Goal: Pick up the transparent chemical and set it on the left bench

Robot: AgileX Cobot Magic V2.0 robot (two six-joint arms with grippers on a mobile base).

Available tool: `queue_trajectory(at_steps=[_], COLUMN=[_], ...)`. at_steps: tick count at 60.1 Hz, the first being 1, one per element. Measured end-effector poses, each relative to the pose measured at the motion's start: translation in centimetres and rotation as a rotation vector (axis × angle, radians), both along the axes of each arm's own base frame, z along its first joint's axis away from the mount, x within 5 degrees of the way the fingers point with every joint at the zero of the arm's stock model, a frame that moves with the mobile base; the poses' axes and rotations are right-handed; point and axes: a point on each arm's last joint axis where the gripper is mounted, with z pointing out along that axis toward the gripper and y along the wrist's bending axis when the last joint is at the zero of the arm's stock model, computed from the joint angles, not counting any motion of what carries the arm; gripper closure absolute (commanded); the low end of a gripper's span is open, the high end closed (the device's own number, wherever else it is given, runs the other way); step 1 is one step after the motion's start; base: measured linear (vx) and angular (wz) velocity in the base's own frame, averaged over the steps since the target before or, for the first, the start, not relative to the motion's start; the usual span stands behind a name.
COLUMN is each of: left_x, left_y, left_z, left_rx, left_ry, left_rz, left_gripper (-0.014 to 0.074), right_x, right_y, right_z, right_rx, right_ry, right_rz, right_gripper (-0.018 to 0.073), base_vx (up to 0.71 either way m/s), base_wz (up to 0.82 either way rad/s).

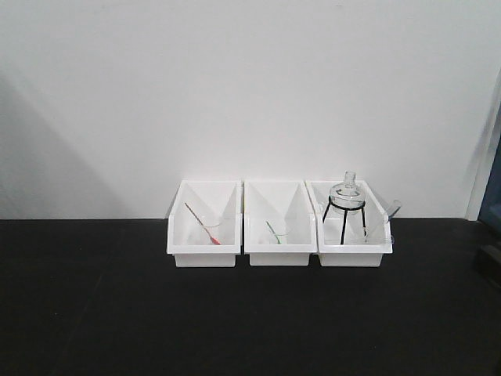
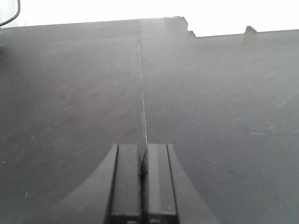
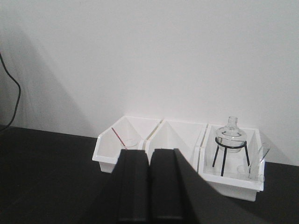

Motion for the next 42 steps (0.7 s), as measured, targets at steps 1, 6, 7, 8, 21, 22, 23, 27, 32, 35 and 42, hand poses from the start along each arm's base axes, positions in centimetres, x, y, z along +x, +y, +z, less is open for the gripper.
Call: queue_trajectory(at_steps=[1,6,7,8,21,22,23,27,32,35,42], left_x=[0.0,0.0,0.0,0.0,0.0,0.0,0.0,0.0,0.0,0.0,0.0], left_y=[0.0,0.0,0.0,0.0,0.0,0.0,0.0,0.0,0.0,0.0,0.0], left_z=[0.0,0.0,0.0,0.0,0.0,0.0,0.0,0.0,0.0,0.0,0.0], left_rx=[0.0,0.0,0.0,0.0,0.0,0.0,0.0,0.0,0.0,0.0,0.0], left_ry=[0.0,0.0,0.0,0.0,0.0,0.0,0.0,0.0,0.0,0.0,0.0], left_rz=[0.0,0.0,0.0,0.0,0.0,0.0,0.0,0.0,0.0,0.0,0.0], left_gripper=[0.06,0.06,0.06,0.06,0.06,0.06,0.06,0.06,0.06,0.06,0.06], right_x=[-0.2,-0.9,-1.0,-1.1,-1.5,-1.5,-1.5,-1.4,-1.4,-1.4,-1.4], right_y=[-0.1,-0.3,-0.4,-0.4,-0.5,-0.5,-0.5,-0.6,-0.7,-0.7,-0.7], right_z=[-0.1,-0.1,-0.1,-0.1,0.1,0.0,0.0,0.0,0.0,0.0,-0.1], right_rx=[0.002,0.01,0.011,0.012,0.019,0.018,0.018,0.017,0.03,0.039,0.004], right_ry=[-0.001,-0.024,-0.026,-0.028,-0.041,-0.04,-0.041,-0.037,-0.031,-0.028,-0.04], right_rz=[0.0,-0.001,-0.001,-0.001,-0.003,-0.003,-0.003,-0.011,-0.019,-0.019,-0.021], right_gripper=[0.0566,0.0566,0.0566,0.0566,0.0566,0.0566,0.0566,0.0566,0.0566,0.0566,0.0566], base_vx=[0.0,0.0,0.0,0.0,0.0,0.0,0.0,0.0,0.0,0.0,0.0], base_wz=[0.0,0.0,0.0,0.0,0.0,0.0,0.0,0.0,0.0,0.0,0.0])
